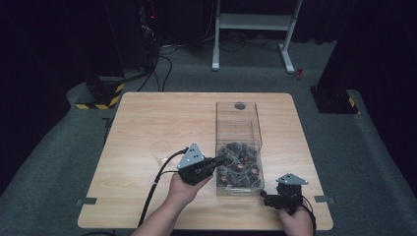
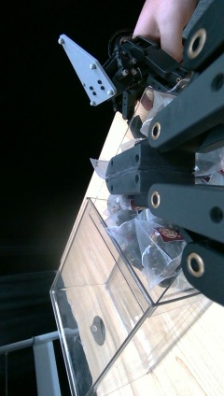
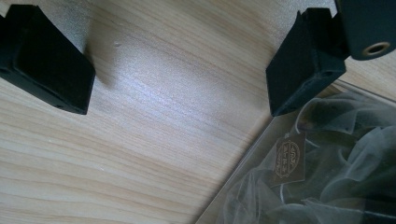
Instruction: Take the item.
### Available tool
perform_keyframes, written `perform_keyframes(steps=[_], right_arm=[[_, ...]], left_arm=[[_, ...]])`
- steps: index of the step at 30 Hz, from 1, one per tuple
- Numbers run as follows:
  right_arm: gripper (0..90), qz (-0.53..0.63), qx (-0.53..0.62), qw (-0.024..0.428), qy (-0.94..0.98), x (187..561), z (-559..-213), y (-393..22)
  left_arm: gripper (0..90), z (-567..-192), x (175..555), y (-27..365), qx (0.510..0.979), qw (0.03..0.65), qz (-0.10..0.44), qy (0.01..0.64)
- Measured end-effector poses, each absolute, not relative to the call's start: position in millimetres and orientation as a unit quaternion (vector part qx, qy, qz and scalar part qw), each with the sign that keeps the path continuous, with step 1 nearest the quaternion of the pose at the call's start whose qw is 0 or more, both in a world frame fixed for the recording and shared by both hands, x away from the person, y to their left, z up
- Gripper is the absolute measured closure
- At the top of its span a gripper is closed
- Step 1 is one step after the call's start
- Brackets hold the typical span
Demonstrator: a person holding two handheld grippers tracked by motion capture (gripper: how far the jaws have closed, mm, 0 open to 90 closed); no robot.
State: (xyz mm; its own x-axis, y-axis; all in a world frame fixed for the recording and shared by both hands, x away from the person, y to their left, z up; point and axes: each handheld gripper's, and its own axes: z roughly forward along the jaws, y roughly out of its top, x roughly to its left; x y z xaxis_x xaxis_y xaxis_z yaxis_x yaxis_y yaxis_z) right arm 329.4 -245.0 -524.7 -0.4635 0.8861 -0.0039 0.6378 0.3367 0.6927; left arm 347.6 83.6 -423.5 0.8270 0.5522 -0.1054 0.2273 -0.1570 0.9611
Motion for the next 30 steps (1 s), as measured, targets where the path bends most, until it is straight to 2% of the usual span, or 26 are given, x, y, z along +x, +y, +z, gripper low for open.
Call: perform_keyframes(steps=[30], right_arm=[[7.8, 0.318, 0.481, 0.194, 0.794, 329, -525, -245]], left_arm=[[90.0, -427, 352, 126, 0.733, 0.591, 0.157, 0.298]])
